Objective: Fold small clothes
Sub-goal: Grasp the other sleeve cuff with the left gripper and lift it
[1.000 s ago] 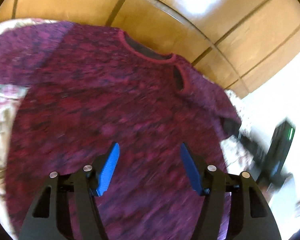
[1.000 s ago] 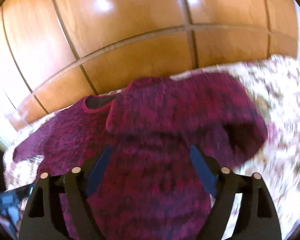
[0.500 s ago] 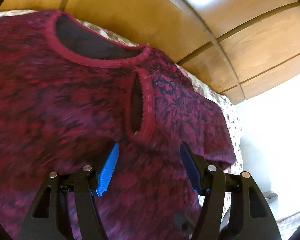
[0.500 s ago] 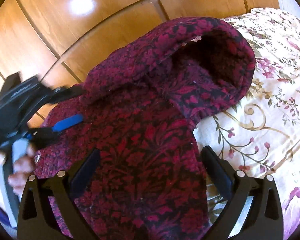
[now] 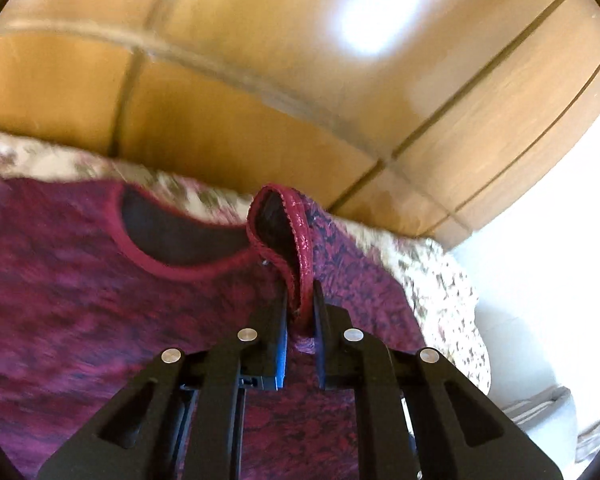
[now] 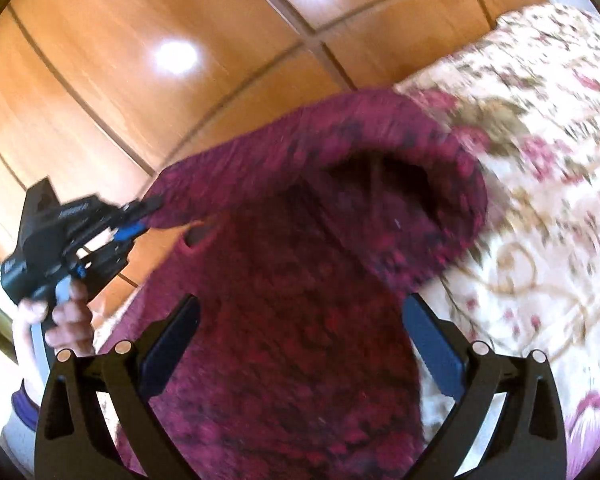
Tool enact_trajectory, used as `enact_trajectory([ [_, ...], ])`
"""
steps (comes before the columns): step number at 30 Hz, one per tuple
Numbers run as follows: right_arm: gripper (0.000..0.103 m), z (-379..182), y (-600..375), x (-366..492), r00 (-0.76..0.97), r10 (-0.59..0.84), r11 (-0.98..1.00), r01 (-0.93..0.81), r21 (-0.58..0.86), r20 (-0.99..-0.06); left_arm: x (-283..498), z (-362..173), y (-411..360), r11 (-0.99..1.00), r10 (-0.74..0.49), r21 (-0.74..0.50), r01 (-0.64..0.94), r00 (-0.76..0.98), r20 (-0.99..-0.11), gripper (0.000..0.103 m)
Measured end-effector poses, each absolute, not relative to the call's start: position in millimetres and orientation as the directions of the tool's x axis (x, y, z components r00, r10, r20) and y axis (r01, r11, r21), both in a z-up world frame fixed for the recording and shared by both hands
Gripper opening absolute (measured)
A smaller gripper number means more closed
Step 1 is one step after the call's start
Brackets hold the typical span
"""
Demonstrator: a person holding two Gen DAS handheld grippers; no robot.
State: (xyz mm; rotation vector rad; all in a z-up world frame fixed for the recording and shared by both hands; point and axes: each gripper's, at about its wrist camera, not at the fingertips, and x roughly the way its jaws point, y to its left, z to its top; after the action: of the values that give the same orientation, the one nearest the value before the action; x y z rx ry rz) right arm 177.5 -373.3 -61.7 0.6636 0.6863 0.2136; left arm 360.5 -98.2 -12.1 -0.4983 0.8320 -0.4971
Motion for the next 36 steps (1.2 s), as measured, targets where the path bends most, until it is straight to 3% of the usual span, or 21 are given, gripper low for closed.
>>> enact_trajectory([
  [5, 0.101, -56, -380, 197, 0.777, 0.394, 0.754, 0.032, 0.656, -0.491, 342, -5, -44, 0.785, -0.543, -0.599, 0.162, 0.644, -0.538, 0.01],
  [16, 0.101, -56, -358, 190, 0.722, 0.413, 0.797, 0.008, 0.604, -0.555, 317, -70, 37, 0.818, -0.43, -0.574, -0.024, 0.637, -0.639, 0.009],
  [20, 0.101, -55, -357, 175, 0.691, 0.426, 0.804, 0.006, 0.594, -0.584, 315, -80, 50, 0.827, -0.426, -0.562, -0.023, 0.628, -0.651, 0.009],
  [26, 0.1, -18, -342, 170, 0.73, 0.427, 0.821, -0.066, 0.567, -0.534, 315, -78, 42, 0.837, -0.435, -0.547, 0.022, 0.632, -0.641, 0.009],
  [31, 0.097, -22, -302, 212, 0.703, 0.26, 0.935, -0.01, 0.356, -0.663, 303, -76, 38, 0.856, -0.4, -0.517, 0.016, 0.654, -0.642, 0.009],
  [36, 0.097, -77, -282, 244, 0.603, 0.067, 0.989, 0.067, 0.134, -0.795, 307, -95, 43, 0.887, -0.334, -0.459, -0.042, 0.627, -0.703, 0.01],
])
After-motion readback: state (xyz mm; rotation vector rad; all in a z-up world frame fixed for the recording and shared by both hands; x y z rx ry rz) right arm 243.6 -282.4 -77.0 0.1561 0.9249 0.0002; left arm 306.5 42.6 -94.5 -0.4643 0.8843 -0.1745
